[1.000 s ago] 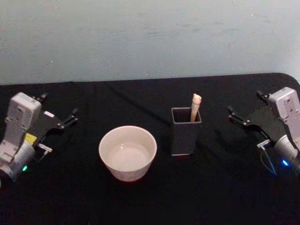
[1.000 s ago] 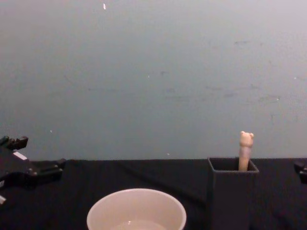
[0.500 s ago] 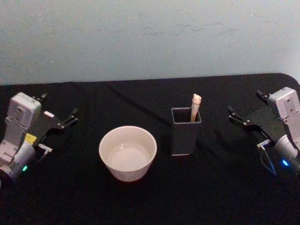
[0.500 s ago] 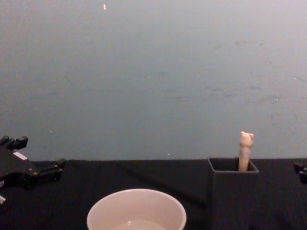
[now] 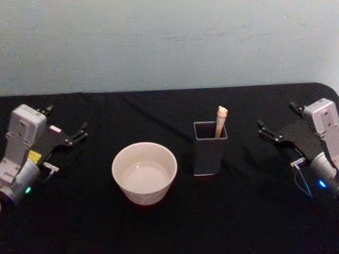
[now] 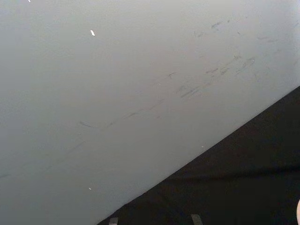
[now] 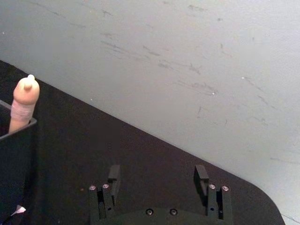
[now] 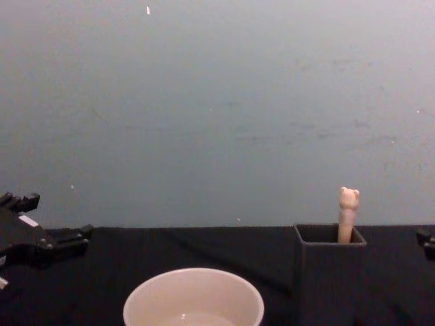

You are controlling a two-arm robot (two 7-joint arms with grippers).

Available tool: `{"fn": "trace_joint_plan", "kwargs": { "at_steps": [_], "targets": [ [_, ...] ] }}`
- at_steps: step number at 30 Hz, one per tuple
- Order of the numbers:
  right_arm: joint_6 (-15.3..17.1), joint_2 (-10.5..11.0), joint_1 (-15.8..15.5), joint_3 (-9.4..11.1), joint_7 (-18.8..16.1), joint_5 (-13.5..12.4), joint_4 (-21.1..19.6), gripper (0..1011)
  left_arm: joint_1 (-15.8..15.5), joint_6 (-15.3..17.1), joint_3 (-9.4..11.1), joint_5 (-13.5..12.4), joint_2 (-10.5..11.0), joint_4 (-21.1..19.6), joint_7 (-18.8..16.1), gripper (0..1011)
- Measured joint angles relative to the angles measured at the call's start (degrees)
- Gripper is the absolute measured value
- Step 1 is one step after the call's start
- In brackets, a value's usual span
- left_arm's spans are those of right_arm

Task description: Pick up the stirring spoon with one hand, stir inside the cup, then place it back in its original position.

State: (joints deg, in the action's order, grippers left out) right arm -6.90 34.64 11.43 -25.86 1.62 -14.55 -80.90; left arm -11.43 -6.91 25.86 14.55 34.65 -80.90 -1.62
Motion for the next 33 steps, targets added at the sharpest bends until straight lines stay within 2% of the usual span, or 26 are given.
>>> {"fn": "trace_joint_plan", "kwargs": {
  "at_steps": [33],
  "targets": [
    [0.0,0.0,0.0,0.0,0.0,0.0,0.0,1002,0.0,0.0,0.0,0.0,0.0,0.0,0.0,1001]
  ]
}}
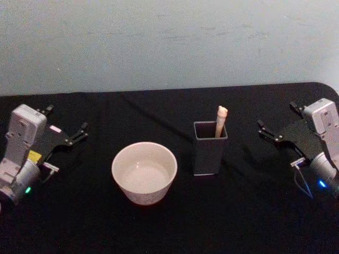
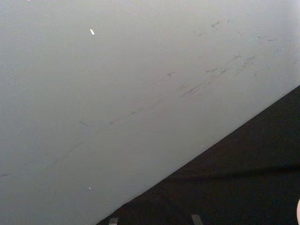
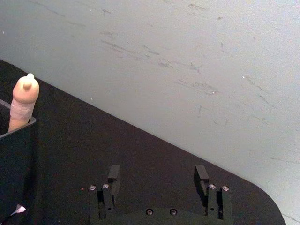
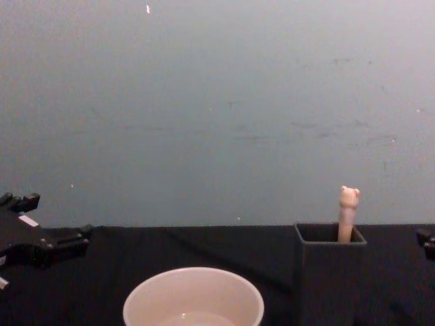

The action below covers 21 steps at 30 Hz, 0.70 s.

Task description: Pick up the stirring spoon with one hand, stir inside the cup, then place it back in its original position.

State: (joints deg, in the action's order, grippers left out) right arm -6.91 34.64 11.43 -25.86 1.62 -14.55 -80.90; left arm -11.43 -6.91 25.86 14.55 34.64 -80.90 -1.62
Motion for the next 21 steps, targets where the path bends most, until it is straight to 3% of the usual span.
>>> {"fn": "trace_joint_plan", "kwargs": {
  "at_steps": [8,11,18,21],
  "targets": [
    [0.0,-0.1,-0.1,0.3,-0.5,-0.2,0.0,1002,0.0,0.0,0.0,0.0,0.0,0.0,0.0,1001],
    [0.0,-0.2,-0.5,1.2,-2.0,-1.4,-0.6,1002,0.0,0.0,0.0,0.0,0.0,0.0,0.0,1001],
    [0.5,0.0,-2.3,3.8,-7.1,-6.8,-3.5,1002,0.0,0.0,0.0,0.0,0.0,0.0,0.0,1001],
    [2.3,0.3,-3.5,5.5,-11.8,-12.1,-5.6,1002,0.0,0.0,0.0,0.0,0.0,0.0,0.0,1001]
  ]
}}
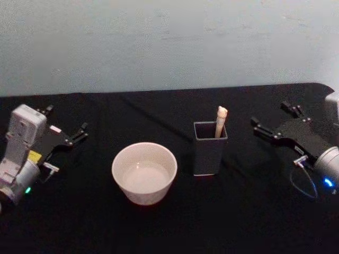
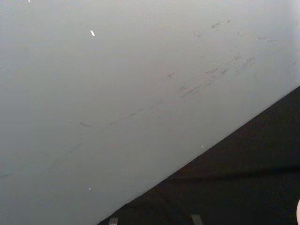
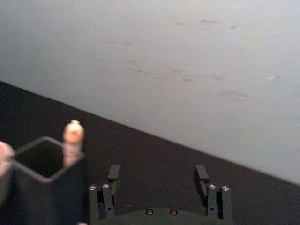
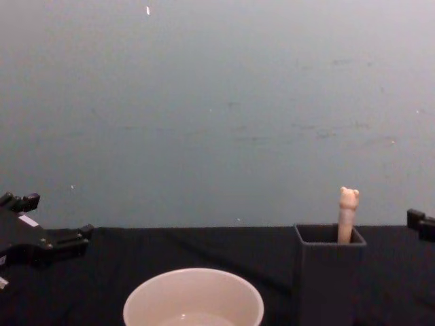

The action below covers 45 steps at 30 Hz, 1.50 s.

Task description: Pick up the stirring spoon with one hand, stir inside the cup, then place it back in its original position.

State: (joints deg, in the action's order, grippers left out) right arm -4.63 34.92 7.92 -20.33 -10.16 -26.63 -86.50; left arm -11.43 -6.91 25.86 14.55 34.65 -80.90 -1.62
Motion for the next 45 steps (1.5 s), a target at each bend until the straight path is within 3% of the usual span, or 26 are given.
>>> {"fn": "trace_joint_plan", "kwargs": {
  "at_steps": [3,7,11,17,25,35,45],
  "targets": [
    [1.6,0.3,-1.0,1.0,-3.9,-4.1,-1.4,1002,0.0,0.0,0.0,0.0,0.0,0.0,0.0,1001],
    [3.4,0.3,-1.6,1.8,-7.9,-7.4,-2.4,1002,0.0,0.0,0.0,0.0,0.0,0.0,0.0,1001],
    [4.4,-0.1,-1.6,1.8,-10.4,-8.5,-2.6,1002,0.0,0.0,0.0,0.0,0.0,0.0,0.0,1001],
    [5.1,-1.9,0.1,0.8,-12.5,-8.1,-1.0,1002,0.0,0.0,0.0,0.0,0.0,0.0,0.0,1001],
    [5.0,-5.3,3.6,-0.7,-13.7,-5.4,2.9,1002,0.0,0.0,0.0,0.0,0.0,0.0,0.0,1001],
    [4.3,-8.4,6.6,-1.2,-14.7,-3.1,6.2,1002,0.0,0.0,0.0,0.0,0.0,0.0,0.0,1001],
    [4.4,-10.1,8.0,-1.1,-15.6,-1.5,7.6,1002,0.0,0.0,0.0,0.0,0.0,0.0,0.0,1001]
  ]
}}
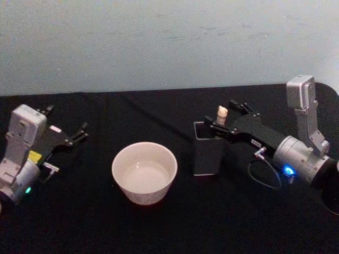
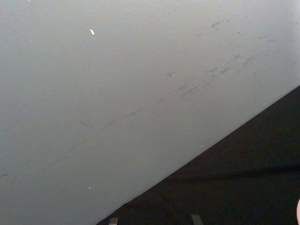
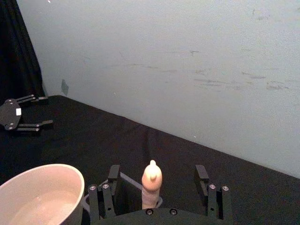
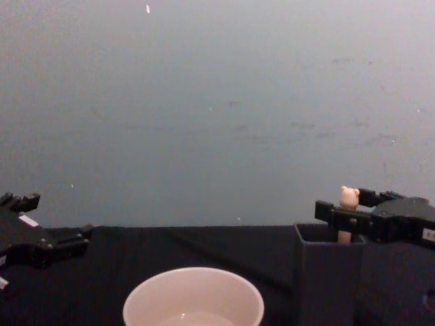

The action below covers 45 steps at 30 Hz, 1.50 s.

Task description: Pick up the stirring spoon with one hand, stir inside the cup, then place it back in its original position.

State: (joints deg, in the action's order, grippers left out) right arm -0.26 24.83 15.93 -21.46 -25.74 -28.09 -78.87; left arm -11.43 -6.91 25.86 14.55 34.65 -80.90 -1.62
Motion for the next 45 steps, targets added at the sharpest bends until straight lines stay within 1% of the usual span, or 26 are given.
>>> {"fn": "trace_joint_plan", "kwargs": {
  "at_steps": [6,16,19,20,22,23,25,26,27,28,29,30,31,32,34,35,37,38,39,40,41,45],
  "targets": [
    [0.2,-0.4,0.3,0.1,-0.2,0.7,0.0,1002,0.0,0.0,0.0,0.0,0.0,0.0,0.0,1001],
    [0.2,-0.4,0.3,0.1,-0.2,0.7,0.0,1002,0.0,0.0,0.0,0.0,0.0,0.0,0.0,1001],
    [0.2,-0.3,0.2,0.1,-0.2,0.6,0.0,970,0.0,0.0,0.0,0.0,0.0,0.0,0.0,1001],
    [0.2,-0.3,0.2,0.1,-0.2,0.6,0.0,933,0.0,0.0,0.0,0.0,0.0,0.0,0.0,1001],
    [0.2,-0.3,0.2,0.1,-0.2,0.6,0.0,905,0.0,0.0,0.0,0.0,0.0,0.0,0.0,1001],
    [0.2,-0.3,0.2,0.1,-0.2,0.6,0.0,860,0.0,0.0,0.0,0.0,0.0,0.0,0.0,1001],
    [0.2,-0.3,0.2,0.1,-0.2,0.6,0.0,826,0.0,0.0,0.0,0.0,0.0,0.0,0.0,1002],
    [0.2,-0.3,0.2,0.1,-0.2,0.5,0.0,791,0.0,0.0,0.0,0.0,0.0,0.0,0.0,1001],
    [0.2,-0.3,0.2,0.1,-0.2,0.5,0.0,733,0.0,0.0,0.0,0.0,0.0,0.0,0.0,1001],
    [0.2,-0.3,0.2,0.1,-0.2,0.5,0.0,733,0.0,0.0,0.0,0.0,0.0,0.0,0.0,1001],
    [0.2,-0.3,0.2,0.1,-0.2,0.5,0.0,693,0.0,0.0,0.0,0.0,0.0,0.0,0.0,1001],
    [0.2,-0.3,0.2,0.1,-0.2,0.5,0.0,678,0.0,0.0,0.0,0.0,0.0,0.0,0.0,1001],
    [0.2,-0.3,0.2,0.1,-0.2,0.5,0.0,634,0.0,0.0,0.0,0.0,0.0,0.0,0.0,1001],
    [0.2,-0.3,0.2,0.1,-0.2,0.5,0.0,620,0.0,0.0,0.0,0.0,0.0,0.0,0.0,1001],
    [0.2,-0.3,0.2,0.1,-0.1,0.5,0.0,533,0.0,0.0,0.0,0.0,0.0,0.0,0.0,1001],
    [0.2,-0.3,0.2,0.1,-0.1,0.5,0.0,512,0.0,0.0,0.0,0.0,0.0,0.0,0.0,1001],
    [0.2,-0.3,0.2,0.1,-0.1,0.5,0.0,431,0.0,0.0,0.0,0.0,0.0,0.0,0.0,1001],
    [0.2,-0.3,0.2,0.1,-0.1,0.5,0.0,416,0.0,0.0,0.0,0.0,0.0,0.0,0.0,1001],
    [0.2,-0.3,0.2,0.1,-0.1,0.5,0.0,367,0.0,0.0,0.0,0.0,0.0,0.0,0.0,1001],
    [0.2,-0.3,0.2,0.1,-0.1,0.5,0.0,358,0.0,0.0,0.0,0.0,0.0,0.0,0.0,1001],
    [0.2,-0.3,0.2,0.1,-0.1,0.5,0.0,289,0.0,0.0,0.0,0.0,0.0,0.0,0.0,1001],
    [0.2,-0.3,0.2,0.1,-0.1,0.4,0.0,213,0.0,0.0,0.0,0.0,0.0,0.0,0.0,1002]
  ]
}}
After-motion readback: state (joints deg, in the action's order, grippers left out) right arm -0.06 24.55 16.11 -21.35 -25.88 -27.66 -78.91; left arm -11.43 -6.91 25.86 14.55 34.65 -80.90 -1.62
